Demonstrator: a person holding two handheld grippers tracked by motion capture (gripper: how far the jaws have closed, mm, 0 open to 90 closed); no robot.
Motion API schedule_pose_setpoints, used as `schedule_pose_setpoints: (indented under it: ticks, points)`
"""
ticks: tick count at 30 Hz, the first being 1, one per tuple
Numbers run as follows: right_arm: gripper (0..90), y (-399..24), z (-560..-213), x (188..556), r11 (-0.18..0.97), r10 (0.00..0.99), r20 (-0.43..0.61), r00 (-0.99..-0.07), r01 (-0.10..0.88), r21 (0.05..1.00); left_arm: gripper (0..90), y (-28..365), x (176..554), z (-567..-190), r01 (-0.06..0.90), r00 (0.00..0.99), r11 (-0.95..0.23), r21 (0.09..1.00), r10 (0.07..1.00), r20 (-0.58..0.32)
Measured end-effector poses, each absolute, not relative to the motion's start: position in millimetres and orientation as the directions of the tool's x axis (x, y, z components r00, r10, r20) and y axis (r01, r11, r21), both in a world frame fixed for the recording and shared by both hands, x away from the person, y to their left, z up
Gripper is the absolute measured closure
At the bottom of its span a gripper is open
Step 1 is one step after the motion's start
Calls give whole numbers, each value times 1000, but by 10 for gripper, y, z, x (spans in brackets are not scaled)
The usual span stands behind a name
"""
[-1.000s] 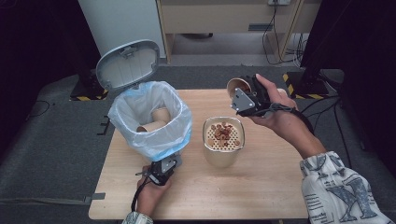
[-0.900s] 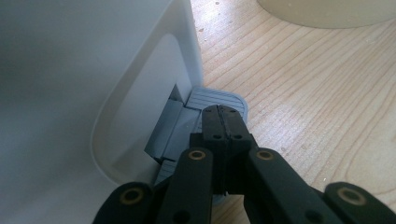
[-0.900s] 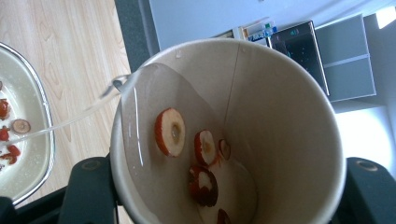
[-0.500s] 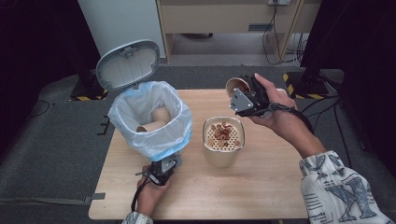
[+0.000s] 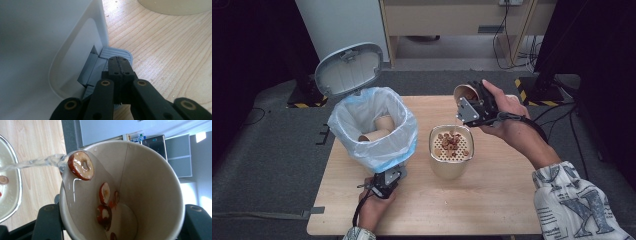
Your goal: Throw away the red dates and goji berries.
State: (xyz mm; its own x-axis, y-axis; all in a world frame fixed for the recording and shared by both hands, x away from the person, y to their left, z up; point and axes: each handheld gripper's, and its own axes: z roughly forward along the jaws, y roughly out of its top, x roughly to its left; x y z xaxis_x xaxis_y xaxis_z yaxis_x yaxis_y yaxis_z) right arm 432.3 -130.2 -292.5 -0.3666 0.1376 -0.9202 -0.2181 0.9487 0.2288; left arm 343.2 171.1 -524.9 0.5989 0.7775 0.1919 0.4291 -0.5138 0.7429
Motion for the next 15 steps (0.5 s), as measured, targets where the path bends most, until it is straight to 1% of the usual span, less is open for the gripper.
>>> schedule_pose_setpoints:
  ticks: [9,11,15]
  points:
    - [348,-1298,-2934,4319,955,114,-931,-348,-220,199,892,1710,3433,-5250,427,600,-515,743,777,193]
    - [348,-1294,-2942,4315,961,88,-937,-338,-220,170,892,1710,3432,-5250,427,599,-515,743,777,194]
    - [348,-1292,-2942,4315,959,88,-937,-337,-225,170,892,1710,3433,-5249,427,600,-515,743,776,194]
